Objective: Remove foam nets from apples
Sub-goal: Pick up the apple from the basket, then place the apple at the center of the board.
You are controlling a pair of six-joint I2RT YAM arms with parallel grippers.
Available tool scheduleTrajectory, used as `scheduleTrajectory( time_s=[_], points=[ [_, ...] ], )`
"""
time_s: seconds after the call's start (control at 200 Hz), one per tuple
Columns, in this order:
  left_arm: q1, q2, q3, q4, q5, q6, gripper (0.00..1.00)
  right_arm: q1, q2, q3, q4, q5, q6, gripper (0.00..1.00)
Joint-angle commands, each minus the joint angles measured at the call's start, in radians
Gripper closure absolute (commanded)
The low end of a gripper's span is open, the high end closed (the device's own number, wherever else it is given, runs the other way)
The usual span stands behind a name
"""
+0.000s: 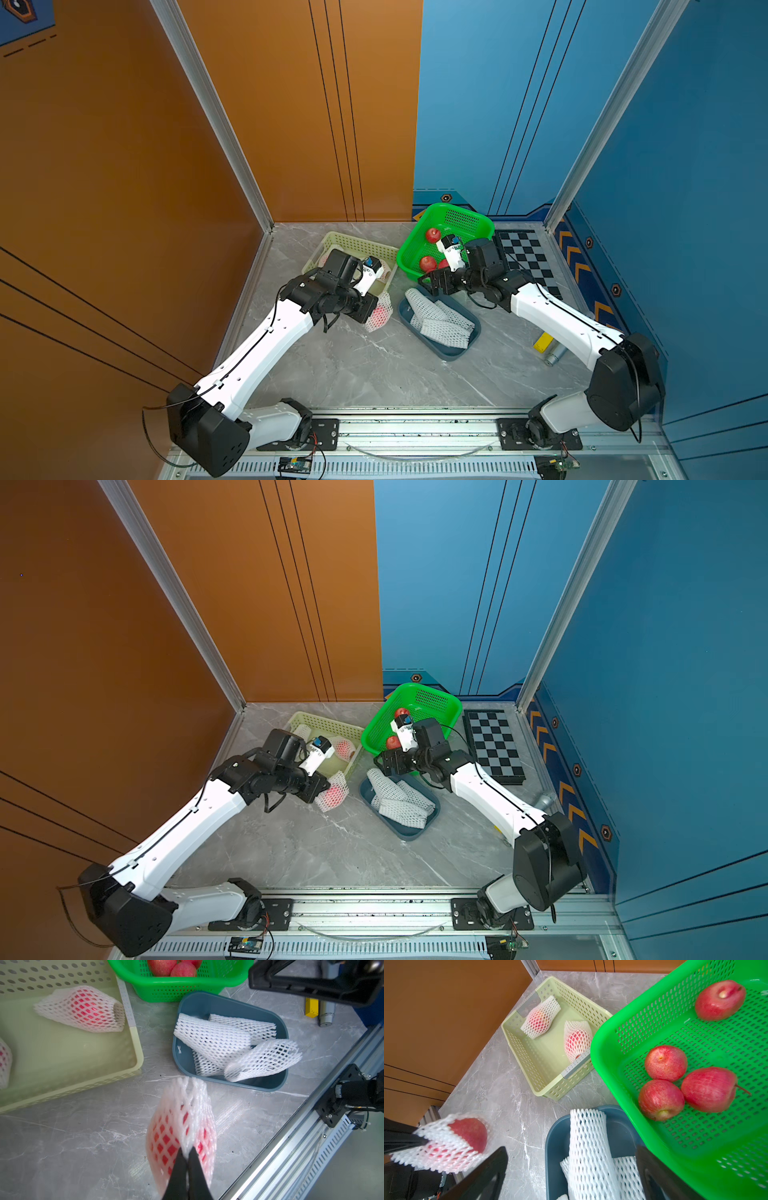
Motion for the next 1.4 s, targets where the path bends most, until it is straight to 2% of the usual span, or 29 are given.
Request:
scheduleTrajectory(
  time_s=[0.0, 0.245, 0.826, 1.157, 1.392],
  points=[
    [-0.008, -0.002, -0.037, -0.031, -0.004, 0.034, 1.0, 0.009, 0.016, 0.024, -0.034, 0.043, -0.023, 0.03],
    [-0.025, -0.004, -0.054, -0.017, -0.024, 0.033, 1.0, 0.039, 0.037, 0.051, -0.034, 0.072, -0.028, 0.03],
    [-0.105, -0.059, -0.17, -0.001, -0.207, -0.046, 1.0, 0.09, -0.011, -0.008, -0.055, 0.157, -0.06, 0.02],
    [-0.108, -0.065, -0.184, 0.001, -0.223, -0.049, 1.0, 0.108, -0.03, -0.033, -0.043, 0.155, -0.032, 0.03],
    [-0.114, -0.081, -0.221, -0.003, -0.204, -0.145, 1.0, 0.188, -0.061, -0.127, 0.0, 0.179, -0.034, 0.03]
  ],
)
